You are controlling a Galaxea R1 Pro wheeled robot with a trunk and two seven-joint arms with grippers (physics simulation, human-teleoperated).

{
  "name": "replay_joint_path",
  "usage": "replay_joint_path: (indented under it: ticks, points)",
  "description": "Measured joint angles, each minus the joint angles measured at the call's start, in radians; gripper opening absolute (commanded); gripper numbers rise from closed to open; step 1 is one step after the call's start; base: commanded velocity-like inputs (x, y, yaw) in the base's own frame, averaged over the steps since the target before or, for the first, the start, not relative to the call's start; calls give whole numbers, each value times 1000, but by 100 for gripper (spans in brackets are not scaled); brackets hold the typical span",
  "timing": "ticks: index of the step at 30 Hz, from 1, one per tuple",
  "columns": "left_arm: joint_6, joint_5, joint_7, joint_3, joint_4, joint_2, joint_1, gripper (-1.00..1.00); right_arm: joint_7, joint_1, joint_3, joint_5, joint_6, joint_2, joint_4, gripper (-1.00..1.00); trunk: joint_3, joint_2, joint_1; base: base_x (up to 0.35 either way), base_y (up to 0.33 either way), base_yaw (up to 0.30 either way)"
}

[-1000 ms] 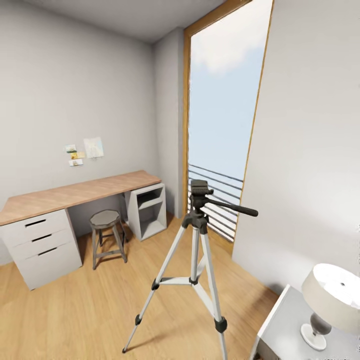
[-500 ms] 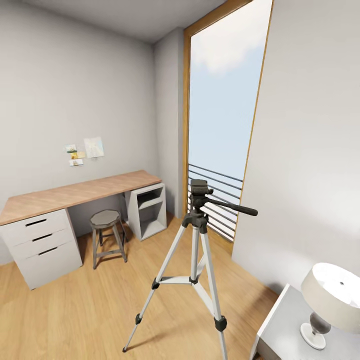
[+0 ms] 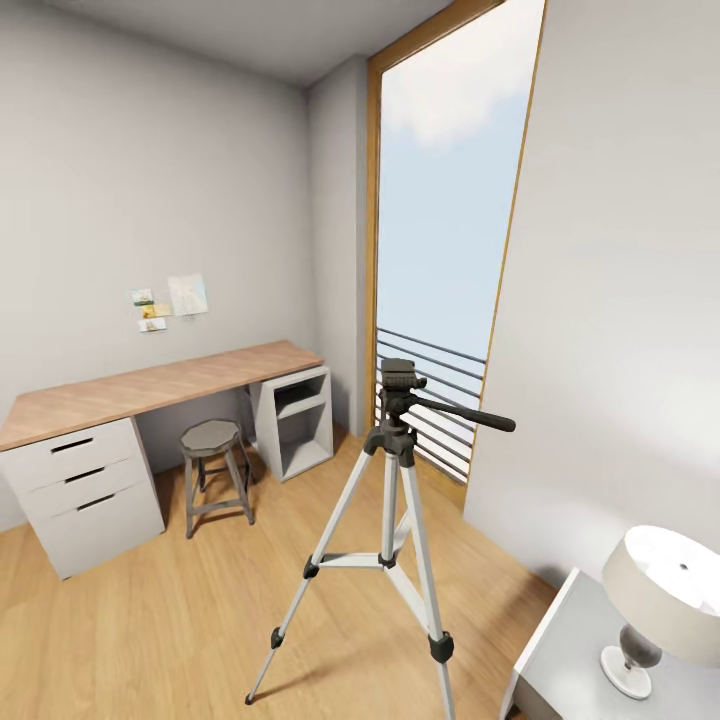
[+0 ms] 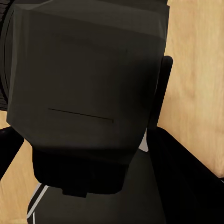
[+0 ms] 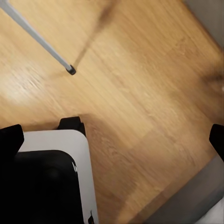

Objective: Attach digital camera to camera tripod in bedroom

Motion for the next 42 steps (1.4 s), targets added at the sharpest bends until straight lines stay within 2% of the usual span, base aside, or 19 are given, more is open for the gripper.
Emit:
replay_joint_path:
  ticks: [28,42]
  points:
    - [0,5,0,-2,-4,13,0,-100,-1,-2,-3,-1,-6,6,-4,100,-1,0,0,0,0,0]
    - [-6,8,2,-3,-2,10,0,-100,-3,-1,-2,0,-8,3,-3,100,-19,0,0,0,0,0]
